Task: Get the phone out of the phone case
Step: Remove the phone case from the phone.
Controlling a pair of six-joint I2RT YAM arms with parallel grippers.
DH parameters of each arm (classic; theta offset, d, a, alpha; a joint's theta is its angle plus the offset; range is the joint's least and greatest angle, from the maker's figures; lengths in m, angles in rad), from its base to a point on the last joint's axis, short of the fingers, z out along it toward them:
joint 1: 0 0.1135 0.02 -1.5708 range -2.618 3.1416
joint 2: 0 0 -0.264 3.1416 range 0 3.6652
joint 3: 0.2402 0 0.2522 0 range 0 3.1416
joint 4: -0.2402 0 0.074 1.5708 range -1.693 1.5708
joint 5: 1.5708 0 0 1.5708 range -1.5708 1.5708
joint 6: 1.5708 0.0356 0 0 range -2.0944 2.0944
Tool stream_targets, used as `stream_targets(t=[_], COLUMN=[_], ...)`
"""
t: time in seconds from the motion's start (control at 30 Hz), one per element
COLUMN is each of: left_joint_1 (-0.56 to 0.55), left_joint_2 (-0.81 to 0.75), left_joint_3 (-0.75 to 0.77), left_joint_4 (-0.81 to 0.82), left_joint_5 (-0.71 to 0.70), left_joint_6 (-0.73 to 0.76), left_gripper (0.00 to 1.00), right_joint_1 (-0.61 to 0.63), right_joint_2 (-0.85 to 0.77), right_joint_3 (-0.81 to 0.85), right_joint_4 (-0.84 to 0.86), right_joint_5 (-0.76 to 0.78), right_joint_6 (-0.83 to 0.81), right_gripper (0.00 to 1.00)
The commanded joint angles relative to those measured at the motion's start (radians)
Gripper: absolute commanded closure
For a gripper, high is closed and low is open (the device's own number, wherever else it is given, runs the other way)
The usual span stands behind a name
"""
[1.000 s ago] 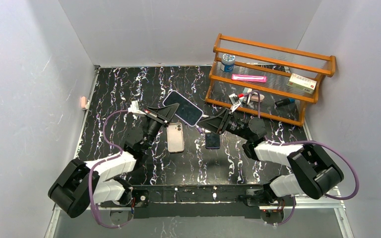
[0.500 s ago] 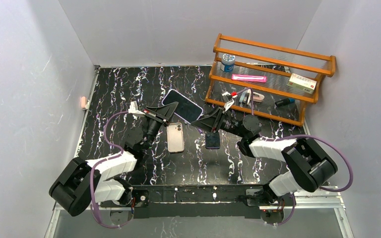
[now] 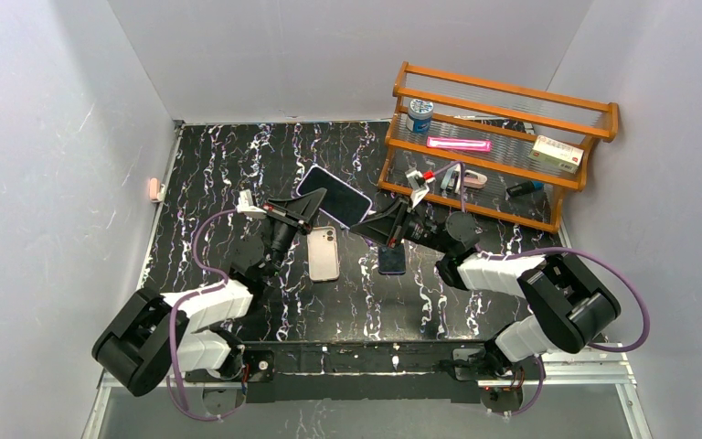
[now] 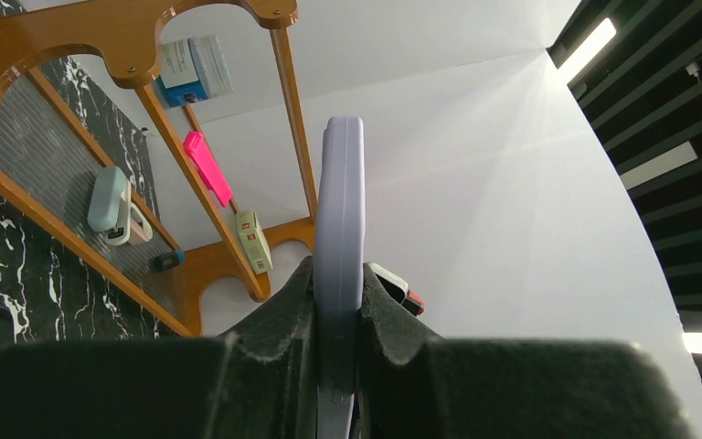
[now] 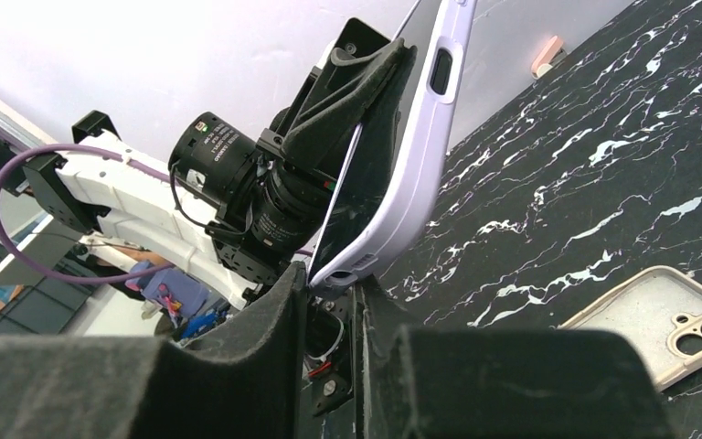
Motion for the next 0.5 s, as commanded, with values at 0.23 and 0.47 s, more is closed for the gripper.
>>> stream_targets(t=[0.23, 0.47], left_joint_1=[0.004, 0.004], left_joint_2=[0.025, 0.020], left_joint_3=[0.018, 0.024], left_joint_4=[0.073, 0.044], left_joint_5=[0.025, 0.046], left_joint_6=[-0.086, -0.092], left_gripper=[1.00, 1.00], right_joint_1=[0.004, 0.004], right_joint_2=[-0.048, -0.057], right_joint_3=[0.093, 0.142], right_joint_4=[-0.150, -0.251], right_joint_5=[-0.062, -0.138], right_joint_6=[-0.407, -0.616], right_gripper=[0.99, 0.99])
